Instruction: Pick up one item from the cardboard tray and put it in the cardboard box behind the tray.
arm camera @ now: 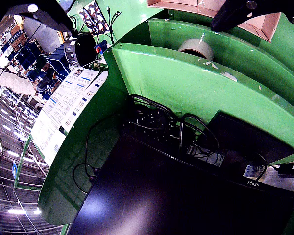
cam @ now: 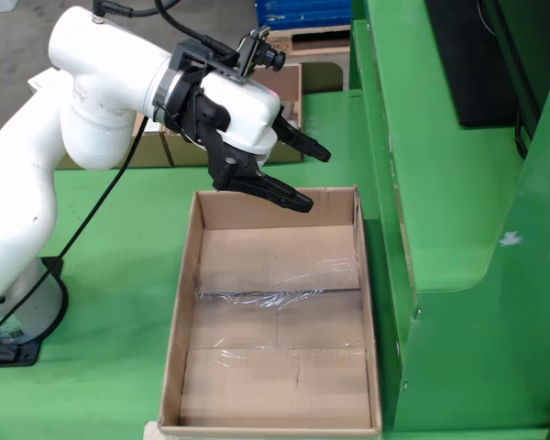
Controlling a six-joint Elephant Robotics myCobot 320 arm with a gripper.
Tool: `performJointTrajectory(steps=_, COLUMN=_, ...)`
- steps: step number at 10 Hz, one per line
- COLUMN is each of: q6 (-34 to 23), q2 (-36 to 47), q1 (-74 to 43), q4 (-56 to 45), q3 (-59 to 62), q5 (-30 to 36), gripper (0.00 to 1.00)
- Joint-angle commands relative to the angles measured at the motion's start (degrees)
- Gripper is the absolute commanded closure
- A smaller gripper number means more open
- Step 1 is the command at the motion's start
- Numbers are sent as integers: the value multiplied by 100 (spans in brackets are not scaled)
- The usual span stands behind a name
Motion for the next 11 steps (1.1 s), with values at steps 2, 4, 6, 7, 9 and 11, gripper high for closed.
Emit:
performJointTrajectory(steps=2, q6=1540, q2=-487, q1=-1067, q4=2044, q3=132, q5=3294, gripper=0)
performJointTrajectory(steps=4, q6=1832, q2=-513, q1=-1053, q4=2078, q3=131, q5=3184, gripper=0)
performJointTrajectory(steps=6, q6=2251, q2=-722, q1=-1142, q4=2521, q3=130, q5=3423, gripper=0)
performJointTrajectory(steps=7, q6=2486, q2=-817, q1=-1155, q4=2765, q3=130, q5=3507, gripper=0)
performJointTrajectory(steps=9, q6=2486, q2=-816, q1=-1155, q4=2766, q3=130, q5=3507, gripper=0)
performJointTrajectory(steps=11, q6=2486, q2=-817, q1=-1155, q4=2765, q3=132, q5=3507, gripper=0)
